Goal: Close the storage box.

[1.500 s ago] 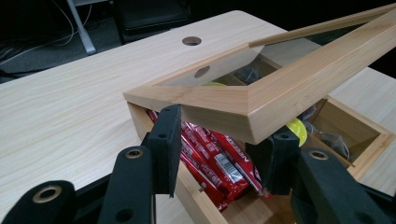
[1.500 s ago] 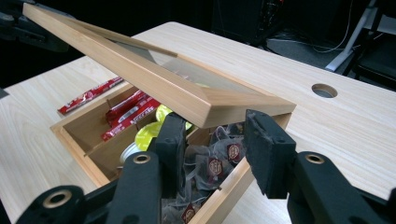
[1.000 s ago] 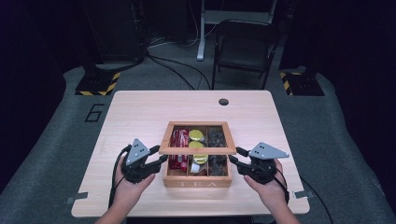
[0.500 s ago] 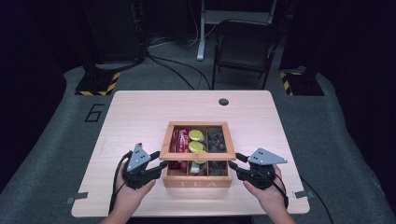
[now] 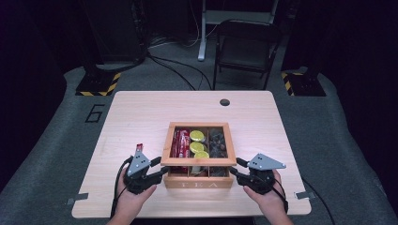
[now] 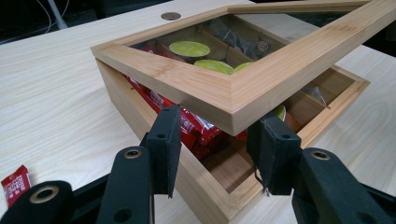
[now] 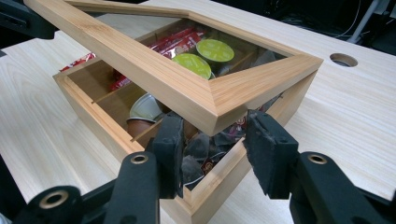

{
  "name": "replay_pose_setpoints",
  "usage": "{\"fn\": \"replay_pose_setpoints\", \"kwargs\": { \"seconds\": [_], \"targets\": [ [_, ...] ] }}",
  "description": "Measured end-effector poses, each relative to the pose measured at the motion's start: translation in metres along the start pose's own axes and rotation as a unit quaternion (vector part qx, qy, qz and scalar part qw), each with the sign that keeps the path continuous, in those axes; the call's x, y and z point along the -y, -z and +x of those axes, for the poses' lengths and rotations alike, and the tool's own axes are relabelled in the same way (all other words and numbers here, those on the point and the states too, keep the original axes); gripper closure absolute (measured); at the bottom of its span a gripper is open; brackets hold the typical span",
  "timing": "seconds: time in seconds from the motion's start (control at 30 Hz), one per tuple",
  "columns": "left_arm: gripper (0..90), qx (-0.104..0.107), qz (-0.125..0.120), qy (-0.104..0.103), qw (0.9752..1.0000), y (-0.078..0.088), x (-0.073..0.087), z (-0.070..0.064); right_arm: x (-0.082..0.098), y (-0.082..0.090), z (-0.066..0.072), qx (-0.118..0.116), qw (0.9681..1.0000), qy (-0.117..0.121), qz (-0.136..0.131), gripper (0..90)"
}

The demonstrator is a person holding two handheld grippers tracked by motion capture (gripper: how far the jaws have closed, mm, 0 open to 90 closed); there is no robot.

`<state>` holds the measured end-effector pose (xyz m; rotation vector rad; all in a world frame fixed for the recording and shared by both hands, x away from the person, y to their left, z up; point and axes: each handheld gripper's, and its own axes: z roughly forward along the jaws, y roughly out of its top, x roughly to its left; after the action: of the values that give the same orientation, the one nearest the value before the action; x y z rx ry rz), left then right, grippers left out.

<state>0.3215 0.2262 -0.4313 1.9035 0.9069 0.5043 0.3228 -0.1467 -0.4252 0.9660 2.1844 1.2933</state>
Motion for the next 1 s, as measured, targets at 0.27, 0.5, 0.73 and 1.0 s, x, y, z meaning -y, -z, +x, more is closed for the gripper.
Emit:
{"fn": "replay_pose_setpoints", "kwargs": {
  "seconds": [0.27, 0.5, 0.73, 1.0],
  "targets": [
    [55.5, 0.009, 0.010, -0.004, 0.9999, -0.004, 0.009, 0.000, 0.008, -0.004, 0.002, -0.002, 0.9999, -0.003, 0.011, 55.6],
    [55.5, 0.017, 0.015, 0.002, 0.9997, -0.010, 0.015, 0.000, 0.015, -0.011, 0.001, -0.011, 0.9996, -0.015, 0.019, 55.4],
    [52.8, 0.021, 0.019, -0.001, 0.9996, -0.012, 0.018, -0.002, 0.018, -0.015, 0.003, -0.010, 0.9995, -0.010, 0.027, 53.1],
    [45.6, 0.024, 0.036, -0.003, 0.9991, -0.017, 0.021, -0.005, 0.021, -0.019, 0.005, -0.014, 0.9989, -0.015, 0.043, 45.6]
  ]
}}
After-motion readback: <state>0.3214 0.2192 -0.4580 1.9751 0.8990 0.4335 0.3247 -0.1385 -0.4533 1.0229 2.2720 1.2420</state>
